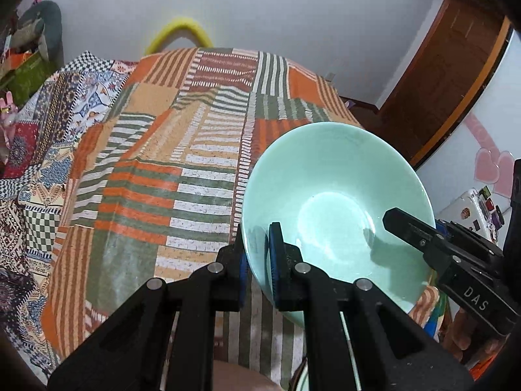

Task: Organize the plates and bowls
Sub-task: 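Lift the mint green bowl off the bedspread with the right gripper, then carry the mint green bowl over the pink bowl and lower it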

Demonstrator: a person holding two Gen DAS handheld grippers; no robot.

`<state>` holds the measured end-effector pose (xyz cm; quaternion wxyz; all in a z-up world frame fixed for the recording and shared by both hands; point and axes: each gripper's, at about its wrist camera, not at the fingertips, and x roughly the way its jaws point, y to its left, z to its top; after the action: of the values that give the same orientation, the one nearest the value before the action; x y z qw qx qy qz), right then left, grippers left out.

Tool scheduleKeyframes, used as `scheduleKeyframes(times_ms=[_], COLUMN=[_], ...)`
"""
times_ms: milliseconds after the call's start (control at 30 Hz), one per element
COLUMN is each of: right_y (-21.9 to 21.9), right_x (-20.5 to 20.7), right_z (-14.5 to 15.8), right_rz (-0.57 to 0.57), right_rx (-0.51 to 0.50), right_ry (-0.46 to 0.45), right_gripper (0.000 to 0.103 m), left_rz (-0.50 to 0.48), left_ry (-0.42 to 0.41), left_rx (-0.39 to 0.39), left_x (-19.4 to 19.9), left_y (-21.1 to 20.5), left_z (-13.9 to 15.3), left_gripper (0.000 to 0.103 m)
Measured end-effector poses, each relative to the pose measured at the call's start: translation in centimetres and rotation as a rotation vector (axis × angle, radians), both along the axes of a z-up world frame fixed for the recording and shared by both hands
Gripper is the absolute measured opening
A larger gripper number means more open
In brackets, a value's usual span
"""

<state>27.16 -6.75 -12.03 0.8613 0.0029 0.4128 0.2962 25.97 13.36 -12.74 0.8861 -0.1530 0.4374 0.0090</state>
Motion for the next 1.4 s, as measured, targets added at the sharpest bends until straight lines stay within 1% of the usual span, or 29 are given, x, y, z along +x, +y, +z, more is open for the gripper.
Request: scheduleKeyframes(times_ms=[200,333,667,900,1067,1400], right_y=[-0.5,-0.6,-0.8,-1.0,-0.6,0.9], right_x=[-2.1,-3.4,-5.8,-7.3,-8.5,-10.5], right_z=[1.2,1.8,2.2,2.1,1.8,0.4], right_rz=[0.007,0.018,0.042,0.067,0.089,0.144], right_rx=[0.018,0.026,0.049,0.059,0.058,0.037], right_ry=[-0.027,-0.042,-0.063,-0.066,-0.062,-0.040], right_gripper=[0.022,0.021,0.022,0.022,0.022,0.022], left_rz=[-0.004,-0.003,0.009,0.016,0.033,0.078], left_ry=[-0.036,-0.059,-0.095,-0.084,-0.076,-0.027], left_rx=[0.031,0.033,0.056,0.071,0.057,0.035], left_x=[-2.6,-4.7,-8.9,-11.3,-13.0,-15.5], left_y=[-0.7,-0.9,-1.4,-1.5,-0.9,0.6], left_z=[1.7,2.8,4.4,4.0,3.5,1.4], left_gripper=[0.011,0.011,0.011,0.011,0.011,0.011])
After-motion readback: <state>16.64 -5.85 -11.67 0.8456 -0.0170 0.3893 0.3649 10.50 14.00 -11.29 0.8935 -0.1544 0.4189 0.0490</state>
